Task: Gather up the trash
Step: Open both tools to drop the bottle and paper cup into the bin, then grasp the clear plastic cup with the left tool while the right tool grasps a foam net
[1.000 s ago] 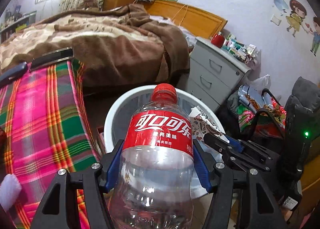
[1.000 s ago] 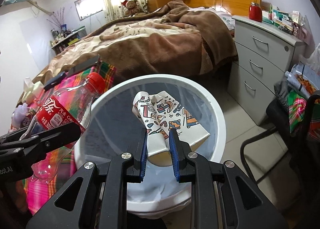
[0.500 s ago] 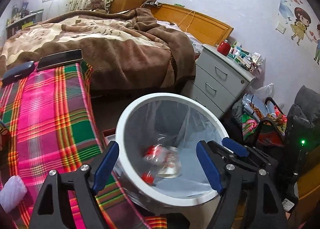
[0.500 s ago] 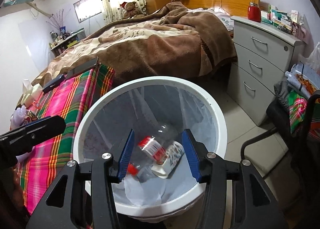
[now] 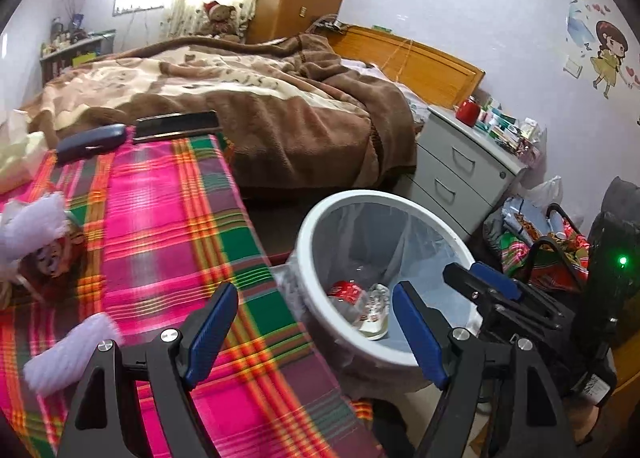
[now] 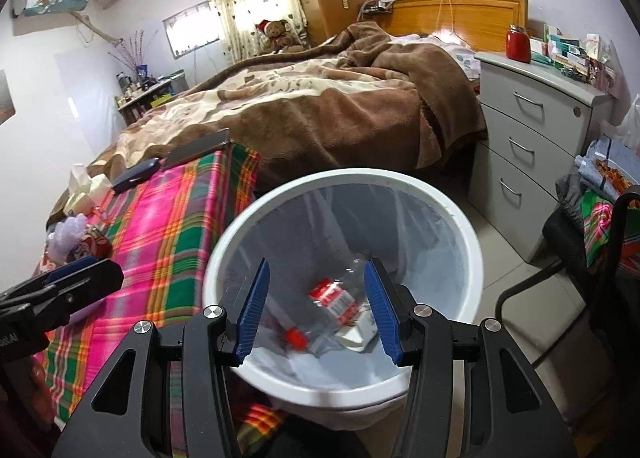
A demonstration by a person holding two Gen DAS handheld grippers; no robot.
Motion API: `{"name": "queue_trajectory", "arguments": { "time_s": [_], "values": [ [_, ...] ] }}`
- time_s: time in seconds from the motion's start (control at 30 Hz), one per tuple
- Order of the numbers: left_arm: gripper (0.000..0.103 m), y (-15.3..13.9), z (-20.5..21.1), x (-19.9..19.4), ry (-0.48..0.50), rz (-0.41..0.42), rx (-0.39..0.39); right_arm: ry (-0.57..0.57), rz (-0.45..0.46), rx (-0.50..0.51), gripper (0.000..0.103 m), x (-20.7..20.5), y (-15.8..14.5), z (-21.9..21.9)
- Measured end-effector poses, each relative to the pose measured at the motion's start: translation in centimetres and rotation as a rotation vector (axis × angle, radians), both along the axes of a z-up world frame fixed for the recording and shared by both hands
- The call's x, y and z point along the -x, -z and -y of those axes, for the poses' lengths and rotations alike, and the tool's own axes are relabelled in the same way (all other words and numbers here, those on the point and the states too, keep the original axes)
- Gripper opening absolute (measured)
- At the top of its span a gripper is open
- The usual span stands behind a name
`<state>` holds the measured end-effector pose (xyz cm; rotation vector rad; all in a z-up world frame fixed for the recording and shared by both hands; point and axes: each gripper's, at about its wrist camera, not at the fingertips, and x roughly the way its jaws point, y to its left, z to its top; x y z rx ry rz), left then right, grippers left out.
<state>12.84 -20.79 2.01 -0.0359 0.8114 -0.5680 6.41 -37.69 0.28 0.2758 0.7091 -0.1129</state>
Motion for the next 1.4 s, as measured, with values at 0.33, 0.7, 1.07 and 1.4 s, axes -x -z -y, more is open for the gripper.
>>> {"name": "queue_trajectory", "arguments": {
  "time_s": [0.33, 0.7, 1.07, 1.4],
  "values": [
    [0.079, -0.6, -6.6, 2.4, -0.101, 0.044, -0.001, -0.086, 0.056, -0.011, 0.051, 0.4, -1.1, -4.3],
    [0.079, -0.3, -16.2, 4.1, -0.276, 0.068, -0.005, -0.214, 0.059, -0.034, 0.051, -0.6, -0.6, -10.6],
    [0.079, 1.5, -25.7, 4.0, -0.474, 0.044, -0.011, -0.353, 0.000, -0.057, 0.056, -2.1, 0.7, -17.4],
    [0.079, 3.7, -31.9, 3.6, -0.581, -0.002, -0.020, -0.421, -0.108, -0.183, 0.056, -4.6, 2.8, -21.9]
  ]
}}
